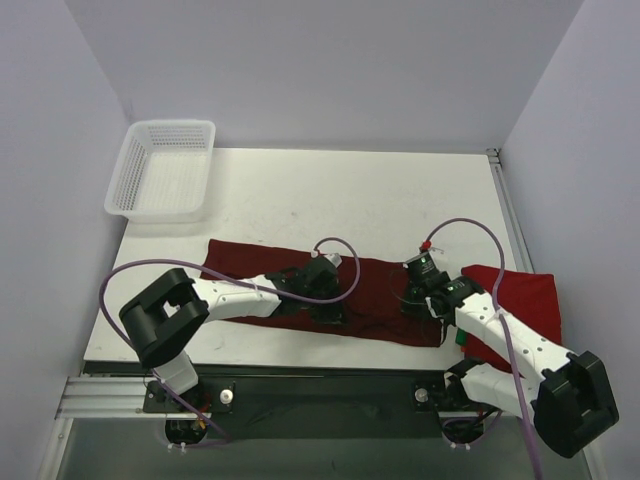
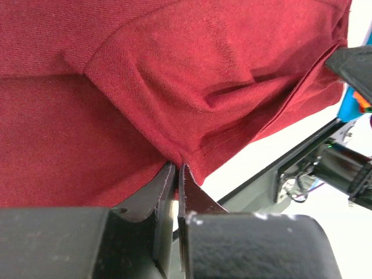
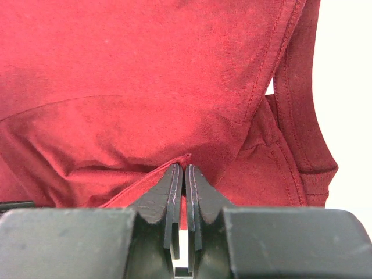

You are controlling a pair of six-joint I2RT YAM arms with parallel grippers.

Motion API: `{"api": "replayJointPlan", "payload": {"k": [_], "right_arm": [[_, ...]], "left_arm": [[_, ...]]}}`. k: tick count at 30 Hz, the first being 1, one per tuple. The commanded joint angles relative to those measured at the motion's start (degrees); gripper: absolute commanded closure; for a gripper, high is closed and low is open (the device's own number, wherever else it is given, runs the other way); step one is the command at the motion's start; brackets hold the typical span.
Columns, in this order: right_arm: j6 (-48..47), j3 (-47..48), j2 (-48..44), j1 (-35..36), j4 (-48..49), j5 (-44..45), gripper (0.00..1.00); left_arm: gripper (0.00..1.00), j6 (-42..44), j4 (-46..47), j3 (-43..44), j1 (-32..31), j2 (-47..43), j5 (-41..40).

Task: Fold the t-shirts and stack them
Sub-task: Fold the other side of the tshirt into a rectangle

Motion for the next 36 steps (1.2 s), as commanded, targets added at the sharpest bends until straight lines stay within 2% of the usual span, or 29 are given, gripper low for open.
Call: {"api": "replayJointPlan", "payload": {"k": [1,8,31,36], "right_arm": [[1.0,-0.8,-2.4,-0.5,-0.3,2.2,1.00],[1.2,-1.2,-3.2,-0.5,0.9,3.0,1.00],[0.8,-1.4,-2.6,-3.4,3.2,5.7,1.00],[0.7,-1.4,-1.8,-4.0,3.2,6.0,1.00]], "left_arm": [[0.92,-2.3,3.3,2.6,1.4,-1.5,1.9],[0.92,-7.9,9.7,1.4,5.7,-0.3,5.9],[0.91,-8.0,10.6,7.5,12.0,7.9,7.7],[0.87,-7.7,10.4,8.9,12.4,9.1,7.7]]}}
